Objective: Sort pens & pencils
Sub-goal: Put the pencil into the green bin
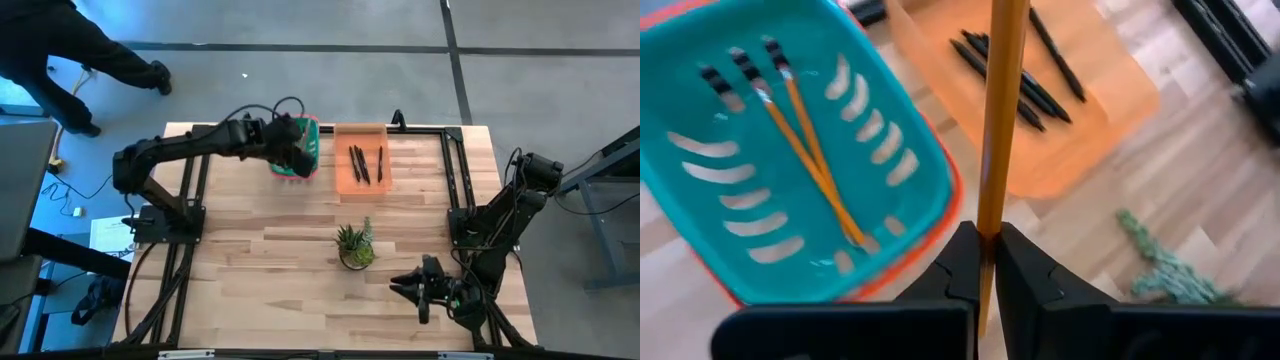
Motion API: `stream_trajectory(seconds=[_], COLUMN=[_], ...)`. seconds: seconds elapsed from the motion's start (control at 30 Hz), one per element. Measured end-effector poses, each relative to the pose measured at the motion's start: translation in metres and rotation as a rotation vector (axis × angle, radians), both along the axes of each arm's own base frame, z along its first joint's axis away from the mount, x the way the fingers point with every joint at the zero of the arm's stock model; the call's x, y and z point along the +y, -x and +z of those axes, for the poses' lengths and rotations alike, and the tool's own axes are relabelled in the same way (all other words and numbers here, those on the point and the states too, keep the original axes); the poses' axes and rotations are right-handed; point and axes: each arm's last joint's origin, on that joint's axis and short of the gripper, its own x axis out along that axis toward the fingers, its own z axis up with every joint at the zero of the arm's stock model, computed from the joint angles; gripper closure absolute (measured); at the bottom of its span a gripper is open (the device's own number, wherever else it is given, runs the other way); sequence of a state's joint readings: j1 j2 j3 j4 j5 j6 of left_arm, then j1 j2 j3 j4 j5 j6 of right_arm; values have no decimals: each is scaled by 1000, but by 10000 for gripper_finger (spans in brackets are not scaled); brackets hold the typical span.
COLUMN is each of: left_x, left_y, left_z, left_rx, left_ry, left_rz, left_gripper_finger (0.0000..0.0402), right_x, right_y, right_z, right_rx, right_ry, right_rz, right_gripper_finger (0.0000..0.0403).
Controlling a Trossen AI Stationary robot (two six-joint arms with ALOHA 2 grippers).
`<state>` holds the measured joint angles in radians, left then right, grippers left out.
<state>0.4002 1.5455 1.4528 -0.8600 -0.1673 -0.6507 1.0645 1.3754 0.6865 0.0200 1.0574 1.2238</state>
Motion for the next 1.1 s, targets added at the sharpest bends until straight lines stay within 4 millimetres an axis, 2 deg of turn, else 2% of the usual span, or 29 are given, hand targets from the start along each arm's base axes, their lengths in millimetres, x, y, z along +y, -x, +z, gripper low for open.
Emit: stream_trajectory(seconds=[0.33,0.57,1.1], left_x=[47,73,103], left_y=[20,24,16], left_z=[-8,-27,-77], left_rx=[9,43,157], left_ry=[49,111,222], left_rz=[31,26,-1], left_gripper_finger=[401,401,401], right_x=[-3,-7,-9], right_y=[-5,-12,-16], right_z=[2,3,4], right_rx=[-31,-43,-49], right_ry=[-39,-59,-79], right_rz=[-56,-87,-101], right_gripper_finger=[306,306,306])
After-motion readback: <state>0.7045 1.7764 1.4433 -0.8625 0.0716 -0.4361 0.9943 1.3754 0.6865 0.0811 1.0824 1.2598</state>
